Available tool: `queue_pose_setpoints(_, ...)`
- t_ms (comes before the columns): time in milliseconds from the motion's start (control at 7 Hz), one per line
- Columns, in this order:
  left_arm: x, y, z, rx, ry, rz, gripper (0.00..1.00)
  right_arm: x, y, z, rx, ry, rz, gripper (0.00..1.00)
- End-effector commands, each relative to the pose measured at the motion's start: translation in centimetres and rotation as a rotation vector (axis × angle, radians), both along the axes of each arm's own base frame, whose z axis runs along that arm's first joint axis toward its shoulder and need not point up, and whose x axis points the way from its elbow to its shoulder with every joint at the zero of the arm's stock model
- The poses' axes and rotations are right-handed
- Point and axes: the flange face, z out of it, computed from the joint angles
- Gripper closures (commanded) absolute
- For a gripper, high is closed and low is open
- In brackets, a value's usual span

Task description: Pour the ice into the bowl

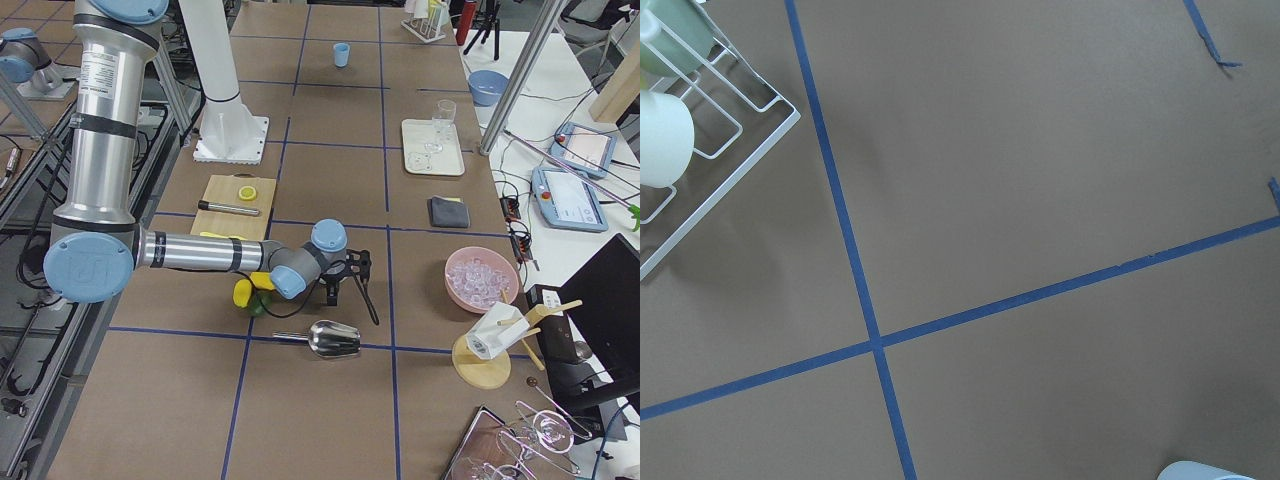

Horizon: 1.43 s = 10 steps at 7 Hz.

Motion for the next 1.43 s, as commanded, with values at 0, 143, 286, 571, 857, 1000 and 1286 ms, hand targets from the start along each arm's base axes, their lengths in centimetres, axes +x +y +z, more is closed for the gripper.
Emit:
queue_pose_setpoints(0, -0.1, 0.0, -0.3, 0.007, -0.003, -0.002, 0.0, -0.3, 0.2, 0.0, 0.012, -0.011, -0.007, 1.0)
queue_pose_setpoints(143, -0.2, 0.1, -0.4, 0.011, -0.001, -0.002, 0.0, -0.3, 0.1, -0.6, 0.021, -0.019, -0.005, 1.0)
queue_pose_setpoints(286, -0.2, 0.1, -0.7, 0.017, -0.001, -0.002, 0.0, 0.0, 0.4, -1.7, 0.037, -0.031, -0.005, 1.0)
queue_pose_setpoints(571, -0.1, 0.9, -0.7, 0.02, 0.0, 0.002, 0.0, 0.6, 1.4, -3.6, 0.061, -0.048, -0.003, 1.0)
queue_pose_setpoints(857, 0.4, 0.8, -1.5, 0.092, 0.013, 0.016, 0.0, 0.6, 1.4, -8.1, 0.061, -0.102, 0.045, 1.0)
queue_pose_setpoints(1000, 3.4, 0.8, -2.0, 0.12, 0.022, 0.072, 0.0, 0.4, 1.2, -10.1, 0.043, -0.131, 0.079, 1.0)
queue_pose_setpoints(1286, 6.2, 0.8, -3.4, 0.234, 0.04, 0.125, 0.0, 0.1, 1.0, -12.9, 0.035, -0.17, 0.113, 1.0)
